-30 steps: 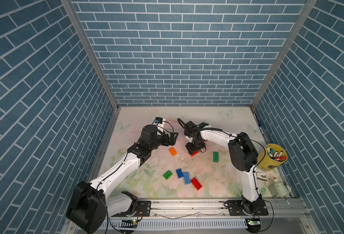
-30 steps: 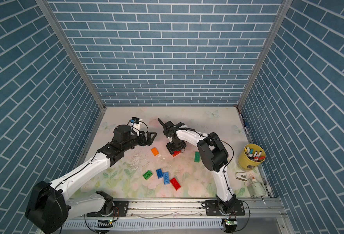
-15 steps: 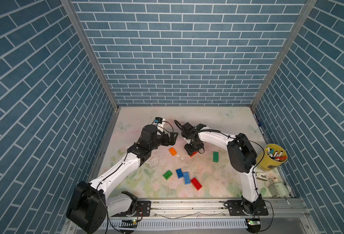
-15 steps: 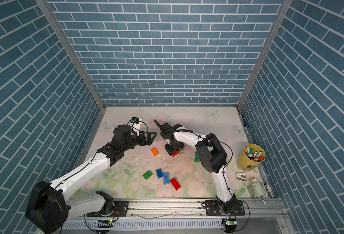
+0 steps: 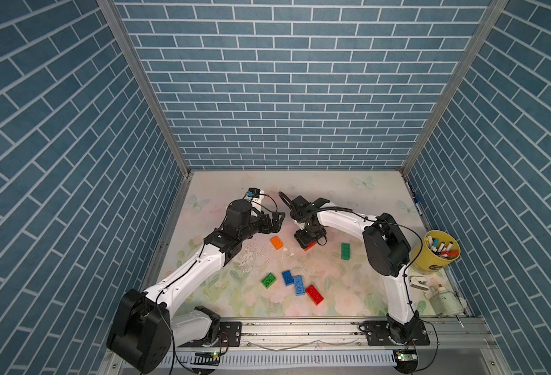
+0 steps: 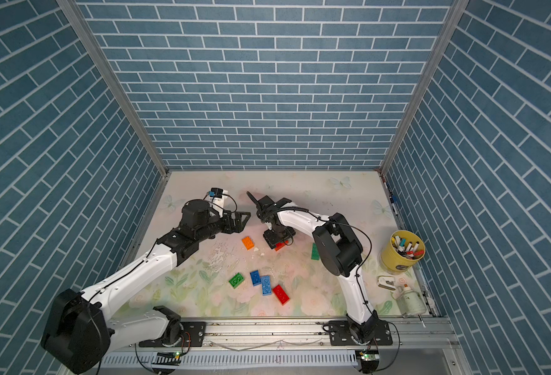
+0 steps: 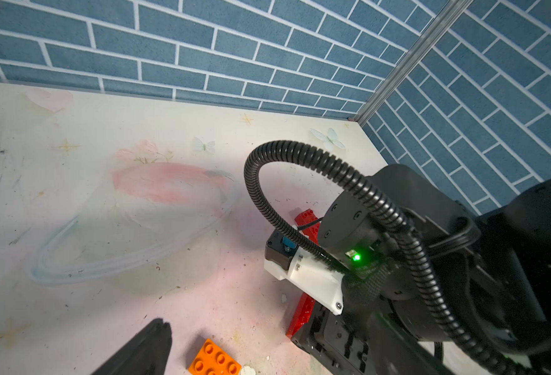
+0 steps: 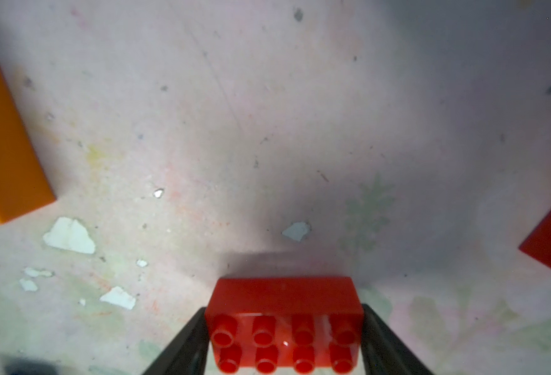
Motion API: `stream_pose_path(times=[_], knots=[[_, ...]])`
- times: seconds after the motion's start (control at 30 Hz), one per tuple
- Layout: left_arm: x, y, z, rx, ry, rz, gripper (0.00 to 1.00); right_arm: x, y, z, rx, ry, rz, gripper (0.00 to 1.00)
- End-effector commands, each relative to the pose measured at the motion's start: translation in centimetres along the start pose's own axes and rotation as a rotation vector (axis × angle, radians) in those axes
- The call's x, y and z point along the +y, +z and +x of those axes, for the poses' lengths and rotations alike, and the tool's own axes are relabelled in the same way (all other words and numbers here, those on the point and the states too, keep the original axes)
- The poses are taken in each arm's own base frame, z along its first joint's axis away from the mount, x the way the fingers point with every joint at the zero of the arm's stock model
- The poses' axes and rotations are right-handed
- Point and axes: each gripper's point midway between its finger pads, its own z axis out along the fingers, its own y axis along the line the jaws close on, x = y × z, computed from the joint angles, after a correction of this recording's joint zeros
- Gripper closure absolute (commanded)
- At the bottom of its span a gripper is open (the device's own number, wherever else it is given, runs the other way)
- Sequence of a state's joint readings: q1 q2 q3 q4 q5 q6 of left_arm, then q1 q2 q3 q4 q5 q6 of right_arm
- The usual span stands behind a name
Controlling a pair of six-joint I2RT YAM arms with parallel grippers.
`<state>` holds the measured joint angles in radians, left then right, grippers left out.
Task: Assemble a rectangle with lego
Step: Pick up the lego brick from the center of the board, then assemble the lego brick with the lego brick.
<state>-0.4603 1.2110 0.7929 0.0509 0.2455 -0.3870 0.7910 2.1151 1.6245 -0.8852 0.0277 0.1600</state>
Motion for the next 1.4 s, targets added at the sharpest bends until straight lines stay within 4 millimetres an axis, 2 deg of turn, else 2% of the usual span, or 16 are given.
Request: stream_pose_path(times=[0.0,0.13,0.37,0.47,0.53,0.63,0.77,0.87,0.97,1.17,1.2,1.37], knots=[[-0.1,0.1,-0.6,-0.017,-0.002,0.013,0.0,-0.2,0.9,0.5,0.031,0.008,0.016,0.26],[-0.1,0.1,-0.6,-0.017,-0.003,0.012,0.0,-0.3,0.8,0.4,0.024,0.015,0.02,0.26],[0.1,0.2,-0.5,-0.014,-0.004,0.008,0.0,-0.5,0.8,0.4,0.017,0.033,0.028,0.42],[0.1,0.1,-0.5,-0.015,-0.004,0.006,0.0,-1.3,-0.2,-0.1,-0.016,0.062,0.057,0.45],[0.0,0.1,-0.6,-0.018,-0.005,0.007,0.0,-2.2,-1.4,-0.5,-0.045,0.094,0.062,0.45],[0.0,0.0,-0.6,-0.017,-0.005,0.008,0.0,-4.6,-3.6,-1.2,-0.085,0.16,0.065,0.46],[-0.1,-0.1,-0.7,-0.019,-0.004,0.012,0.0,-9.2,-5.0,-1.7,-0.082,0.247,0.101,0.46],[-0.2,-0.2,-0.8,-0.022,-0.002,0.011,0.0,-11.9,-4.8,-2.2,-0.077,0.307,0.114,0.46],[-0.1,-0.1,-0.8,-0.02,-0.002,0.012,0.0,-13.5,-4.6,-3.1,-0.092,0.344,0.118,0.46],[-0.1,0.0,-0.6,-0.015,-0.003,0.011,0.0,-14.5,-4.4,-5.1,-0.128,0.355,0.12,0.46],[-0.1,0.0,-0.6,-0.015,-0.003,0.012,0.0,-14.5,-3.2,-5.2,-0.105,0.353,0.119,0.46],[0.0,0.1,-0.5,-0.01,-0.003,0.01,0.0,-14.6,-2.1,-5.8,-0.096,0.352,0.113,0.47]])
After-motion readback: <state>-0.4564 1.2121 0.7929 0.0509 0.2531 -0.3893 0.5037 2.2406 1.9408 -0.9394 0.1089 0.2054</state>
